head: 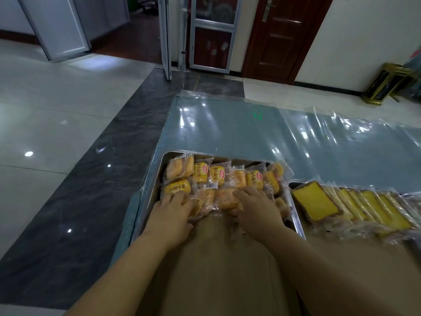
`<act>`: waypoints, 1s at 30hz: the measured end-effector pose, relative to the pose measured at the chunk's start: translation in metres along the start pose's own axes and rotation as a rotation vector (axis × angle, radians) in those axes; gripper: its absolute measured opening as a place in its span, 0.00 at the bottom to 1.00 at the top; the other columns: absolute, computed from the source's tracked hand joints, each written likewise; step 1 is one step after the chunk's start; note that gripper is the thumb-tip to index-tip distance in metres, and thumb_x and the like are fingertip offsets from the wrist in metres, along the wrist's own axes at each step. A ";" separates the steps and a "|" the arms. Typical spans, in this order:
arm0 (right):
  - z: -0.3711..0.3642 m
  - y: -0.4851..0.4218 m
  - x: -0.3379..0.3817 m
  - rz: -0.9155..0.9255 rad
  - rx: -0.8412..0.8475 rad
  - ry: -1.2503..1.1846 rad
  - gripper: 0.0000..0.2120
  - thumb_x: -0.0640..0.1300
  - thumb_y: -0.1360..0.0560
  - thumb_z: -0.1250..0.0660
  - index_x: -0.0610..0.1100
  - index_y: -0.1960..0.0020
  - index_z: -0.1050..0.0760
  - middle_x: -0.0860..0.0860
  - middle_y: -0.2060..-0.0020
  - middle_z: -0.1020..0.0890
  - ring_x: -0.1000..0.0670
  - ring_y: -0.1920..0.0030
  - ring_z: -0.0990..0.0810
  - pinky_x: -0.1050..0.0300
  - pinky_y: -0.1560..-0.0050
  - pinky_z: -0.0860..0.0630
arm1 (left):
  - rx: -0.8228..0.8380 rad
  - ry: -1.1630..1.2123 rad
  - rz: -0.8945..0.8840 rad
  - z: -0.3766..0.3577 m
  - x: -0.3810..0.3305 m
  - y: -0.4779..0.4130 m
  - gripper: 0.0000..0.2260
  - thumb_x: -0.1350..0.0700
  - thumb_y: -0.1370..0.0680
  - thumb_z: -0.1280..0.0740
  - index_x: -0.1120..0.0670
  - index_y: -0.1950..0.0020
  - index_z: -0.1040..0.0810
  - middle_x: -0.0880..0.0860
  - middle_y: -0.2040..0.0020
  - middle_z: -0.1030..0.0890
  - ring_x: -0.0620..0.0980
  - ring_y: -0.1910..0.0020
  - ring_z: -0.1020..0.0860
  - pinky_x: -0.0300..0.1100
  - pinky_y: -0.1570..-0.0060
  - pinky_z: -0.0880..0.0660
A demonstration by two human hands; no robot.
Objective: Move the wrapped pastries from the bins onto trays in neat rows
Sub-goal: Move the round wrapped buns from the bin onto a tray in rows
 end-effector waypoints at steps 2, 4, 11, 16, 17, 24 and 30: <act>0.013 0.016 -0.004 0.022 -0.051 -0.010 0.19 0.46 0.24 0.37 0.49 0.34 0.30 0.51 0.35 0.28 0.48 0.37 0.30 0.52 0.42 0.30 | -0.012 0.026 0.009 0.011 -0.008 0.010 0.24 0.44 0.27 0.34 0.44 0.32 0.35 0.48 0.31 0.36 0.52 0.33 0.38 0.50 0.38 0.35; 0.025 0.035 -0.010 0.038 -0.078 -0.010 0.19 0.48 0.25 0.36 0.50 0.34 0.30 0.51 0.36 0.27 0.49 0.38 0.28 0.52 0.41 0.30 | -0.021 0.022 0.009 0.021 -0.021 0.020 0.24 0.42 0.27 0.35 0.44 0.32 0.35 0.48 0.32 0.35 0.51 0.34 0.36 0.48 0.39 0.34; 0.073 0.118 -0.061 0.042 -0.078 0.000 0.17 0.53 0.25 0.36 0.50 0.38 0.29 0.52 0.44 0.24 0.48 0.44 0.26 0.53 0.48 0.26 | -0.064 0.011 -0.037 0.048 -0.109 0.056 0.21 0.41 0.26 0.36 0.43 0.35 0.31 0.46 0.36 0.30 0.50 0.39 0.31 0.46 0.44 0.30; 0.102 0.198 -0.122 0.037 -0.103 0.038 0.18 0.55 0.25 0.36 0.51 0.36 0.29 0.52 0.43 0.23 0.48 0.42 0.26 0.53 0.46 0.26 | -0.124 0.054 -0.106 0.058 -0.214 0.091 0.19 0.41 0.26 0.36 0.44 0.36 0.29 0.44 0.39 0.28 0.47 0.40 0.30 0.43 0.46 0.30; 0.107 0.215 -0.136 0.033 -0.104 0.035 0.18 0.55 0.25 0.36 0.52 0.37 0.29 0.52 0.42 0.24 0.49 0.41 0.26 0.54 0.46 0.27 | -0.136 0.064 -0.114 0.058 -0.238 0.098 0.19 0.41 0.26 0.36 0.44 0.37 0.28 0.44 0.39 0.28 0.47 0.40 0.31 0.42 0.47 0.30; 0.129 0.319 -0.247 -0.052 -0.041 0.048 0.19 0.57 0.25 0.36 0.53 0.36 0.30 0.51 0.41 0.24 0.47 0.42 0.26 0.55 0.51 0.29 | -0.131 0.062 -0.211 0.045 -0.392 0.130 0.18 0.42 0.25 0.36 0.44 0.37 0.29 0.44 0.40 0.28 0.47 0.40 0.31 0.40 0.48 0.30; 0.152 0.378 -0.330 -0.170 0.085 0.071 0.20 0.57 0.25 0.36 0.51 0.36 0.31 0.50 0.42 0.25 0.48 0.45 0.25 0.52 0.49 0.25 | -0.077 -0.004 -0.298 0.038 -0.487 0.135 0.18 0.41 0.24 0.39 0.43 0.36 0.32 0.44 0.38 0.29 0.46 0.42 0.29 0.39 0.57 0.35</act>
Point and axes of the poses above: each hand's wrist, its own y-axis away from the middle knuckle, its own z-axis out of the back of the hand, x = y × z, the point moved 6 cm from there along -y, towards the middle knuckle
